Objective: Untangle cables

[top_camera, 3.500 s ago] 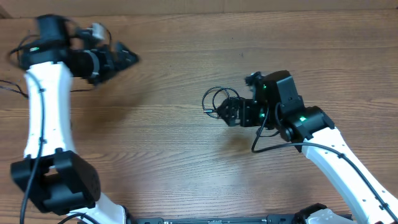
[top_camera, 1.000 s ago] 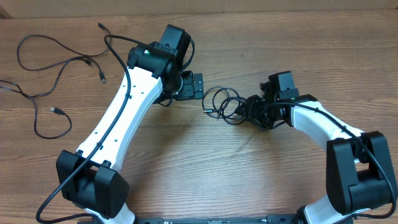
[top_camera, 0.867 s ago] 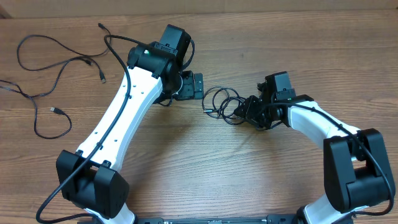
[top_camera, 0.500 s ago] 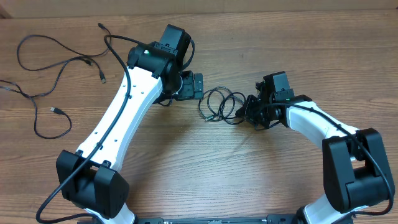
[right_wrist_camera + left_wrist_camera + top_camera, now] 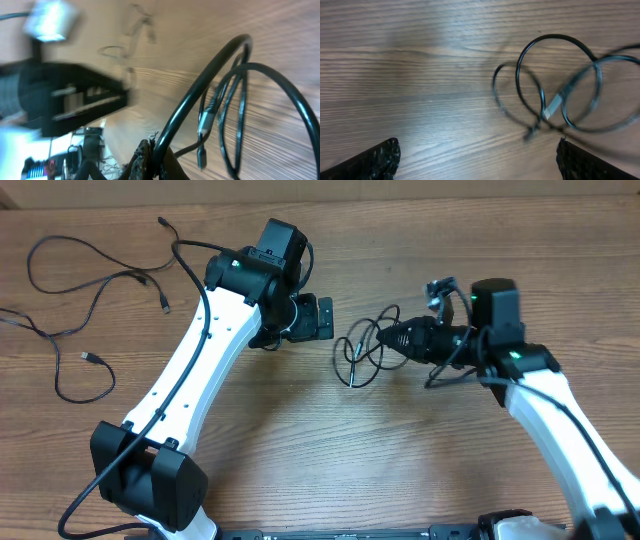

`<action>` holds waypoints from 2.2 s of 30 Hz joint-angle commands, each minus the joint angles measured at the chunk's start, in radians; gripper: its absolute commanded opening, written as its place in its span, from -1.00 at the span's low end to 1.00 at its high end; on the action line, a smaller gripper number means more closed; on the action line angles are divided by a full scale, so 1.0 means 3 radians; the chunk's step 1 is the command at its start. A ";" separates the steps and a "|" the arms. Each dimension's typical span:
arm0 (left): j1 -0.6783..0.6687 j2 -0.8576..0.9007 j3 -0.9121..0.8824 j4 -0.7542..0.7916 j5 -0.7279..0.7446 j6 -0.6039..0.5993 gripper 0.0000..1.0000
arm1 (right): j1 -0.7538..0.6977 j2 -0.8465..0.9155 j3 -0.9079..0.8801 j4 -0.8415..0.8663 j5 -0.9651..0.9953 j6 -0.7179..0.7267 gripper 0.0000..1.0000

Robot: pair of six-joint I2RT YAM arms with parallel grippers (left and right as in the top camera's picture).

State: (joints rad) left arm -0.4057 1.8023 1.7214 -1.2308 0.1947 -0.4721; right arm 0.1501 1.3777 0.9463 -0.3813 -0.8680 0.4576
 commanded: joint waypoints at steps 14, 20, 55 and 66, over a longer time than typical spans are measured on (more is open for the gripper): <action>-0.0023 0.0033 -0.0001 0.0116 0.0661 0.0403 0.99 | -0.0005 -0.0964 0.0017 0.0637 -0.0567 0.0718 -0.92; -0.0024 0.0033 -0.0001 0.0118 0.0664 0.0402 0.99 | -0.0005 -0.0964 0.0017 0.0970 -0.0792 0.0935 -0.93; 0.0286 0.0033 -0.0015 -0.0636 -0.1020 -0.0015 0.84 | -0.0228 -0.0961 0.0015 -0.0448 0.0921 0.0277 -0.93; 0.0285 0.0033 -0.0017 -0.0605 -0.1002 -0.0028 0.84 | -0.0224 -0.0960 0.0015 -0.0732 0.1516 0.0315 -0.93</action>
State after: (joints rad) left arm -0.3264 1.8023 1.7210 -1.4158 -0.0944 -0.4664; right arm 0.0860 1.1023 0.9443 -0.6048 -0.4706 0.5610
